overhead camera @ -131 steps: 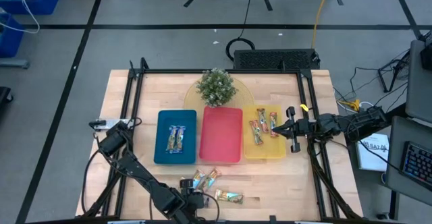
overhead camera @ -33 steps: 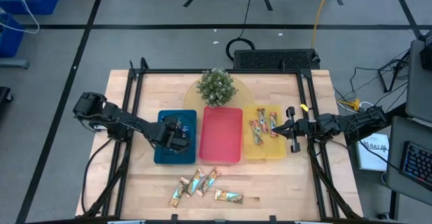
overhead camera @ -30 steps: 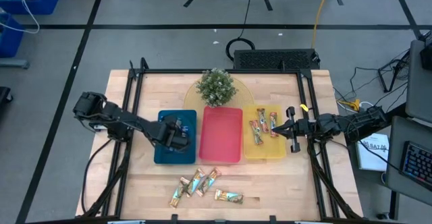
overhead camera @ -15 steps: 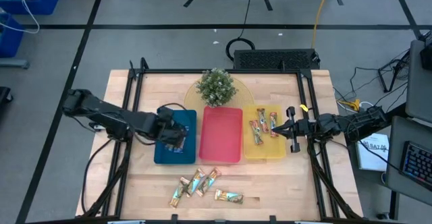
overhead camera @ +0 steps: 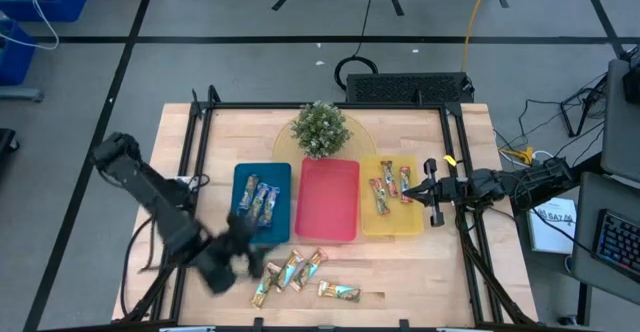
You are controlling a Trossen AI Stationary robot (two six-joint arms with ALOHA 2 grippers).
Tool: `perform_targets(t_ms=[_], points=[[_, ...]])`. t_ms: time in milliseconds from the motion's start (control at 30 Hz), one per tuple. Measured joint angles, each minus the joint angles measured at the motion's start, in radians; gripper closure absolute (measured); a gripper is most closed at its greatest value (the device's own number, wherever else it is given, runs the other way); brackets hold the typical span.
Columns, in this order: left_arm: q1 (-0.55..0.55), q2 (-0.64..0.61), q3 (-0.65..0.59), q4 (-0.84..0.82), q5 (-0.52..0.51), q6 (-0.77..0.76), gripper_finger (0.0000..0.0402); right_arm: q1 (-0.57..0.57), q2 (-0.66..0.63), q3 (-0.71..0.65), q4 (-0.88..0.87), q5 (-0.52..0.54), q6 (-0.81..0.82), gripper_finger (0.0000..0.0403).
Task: Pick and place Granola Bars by type
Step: Put the yellow granola bar into the red bin
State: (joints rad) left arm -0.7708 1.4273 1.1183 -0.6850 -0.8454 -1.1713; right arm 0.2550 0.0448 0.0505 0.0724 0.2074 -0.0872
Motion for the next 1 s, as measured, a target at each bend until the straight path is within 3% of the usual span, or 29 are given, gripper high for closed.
perform_targets(t_ms=[167, 267, 633, 1000], points=[[-0.163, 0.09, -0.085, 0.419, -0.083, 0.175, 0.0163, 0.0, 0.0, 0.0, -0.002, -0.002, 0.0, 0.0403], [-0.196, 0.162, -0.106, 0.527, -0.084, 0.219, 0.0163, 0.0, 0.0, 0.0, 0.001, -0.002, 0.0, 0.0403], [-0.134, 0.341, -0.1, 0.586, -0.07, 0.197, 0.0163, 0.0, 0.0, 0.0, 0.026, 0.006, -0.011, 0.0403], [0.013, 0.353, -0.099, 0.593, 0.058, 0.197, 0.0163, 0.0, 0.0, 0.0, 0.02, 0.001, -0.004, 0.0403]])
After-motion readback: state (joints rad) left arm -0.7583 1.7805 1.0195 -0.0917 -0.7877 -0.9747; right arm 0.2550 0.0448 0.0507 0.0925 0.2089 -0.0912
